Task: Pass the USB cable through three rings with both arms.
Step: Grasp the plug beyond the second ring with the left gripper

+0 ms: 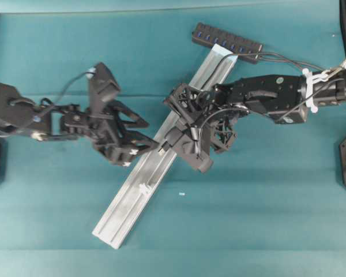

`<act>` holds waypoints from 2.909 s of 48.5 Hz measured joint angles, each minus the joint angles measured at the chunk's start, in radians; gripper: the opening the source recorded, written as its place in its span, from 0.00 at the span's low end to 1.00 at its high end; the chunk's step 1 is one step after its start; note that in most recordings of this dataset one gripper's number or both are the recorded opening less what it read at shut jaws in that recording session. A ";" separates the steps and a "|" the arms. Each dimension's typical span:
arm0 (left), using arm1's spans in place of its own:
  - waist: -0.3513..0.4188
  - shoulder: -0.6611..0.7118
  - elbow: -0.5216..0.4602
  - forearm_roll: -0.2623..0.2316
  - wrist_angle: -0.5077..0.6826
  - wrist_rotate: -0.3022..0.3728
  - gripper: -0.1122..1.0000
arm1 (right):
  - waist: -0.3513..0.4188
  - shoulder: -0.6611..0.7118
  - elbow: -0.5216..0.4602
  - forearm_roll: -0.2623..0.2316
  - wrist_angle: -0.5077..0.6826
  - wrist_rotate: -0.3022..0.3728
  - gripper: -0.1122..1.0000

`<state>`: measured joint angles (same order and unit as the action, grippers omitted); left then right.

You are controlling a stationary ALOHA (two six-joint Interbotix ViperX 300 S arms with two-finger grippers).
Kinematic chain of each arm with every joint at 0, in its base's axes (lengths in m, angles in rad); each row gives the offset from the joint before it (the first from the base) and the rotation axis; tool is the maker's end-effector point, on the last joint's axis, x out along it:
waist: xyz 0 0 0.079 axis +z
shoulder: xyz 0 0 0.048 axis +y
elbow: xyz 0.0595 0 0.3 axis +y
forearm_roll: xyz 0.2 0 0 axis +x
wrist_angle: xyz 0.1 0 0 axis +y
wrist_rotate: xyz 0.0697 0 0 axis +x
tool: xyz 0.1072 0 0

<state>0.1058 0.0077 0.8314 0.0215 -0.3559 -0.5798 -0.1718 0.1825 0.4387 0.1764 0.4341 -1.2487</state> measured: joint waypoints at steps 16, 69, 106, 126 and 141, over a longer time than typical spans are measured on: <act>-0.044 0.087 -0.057 0.000 -0.003 -0.014 0.87 | 0.000 0.002 0.000 0.000 -0.017 0.000 0.16; -0.049 0.149 -0.100 0.000 -0.003 -0.008 0.21 | 0.003 0.000 0.000 0.000 -0.017 0.000 0.16; -0.049 0.149 -0.100 0.000 -0.003 -0.011 0.21 | 0.003 0.002 0.000 0.000 -0.015 0.023 0.42; -0.049 0.150 -0.100 0.000 -0.002 -0.015 0.21 | 0.003 -0.005 0.011 0.002 -0.040 0.037 0.89; -0.069 0.146 -0.083 0.000 -0.002 -0.052 0.20 | -0.002 -0.049 0.064 0.000 -0.081 0.130 0.89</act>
<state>0.0368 0.1534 0.7486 0.0215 -0.3574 -0.6320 -0.1733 0.1335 0.5031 0.1764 0.3528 -1.1183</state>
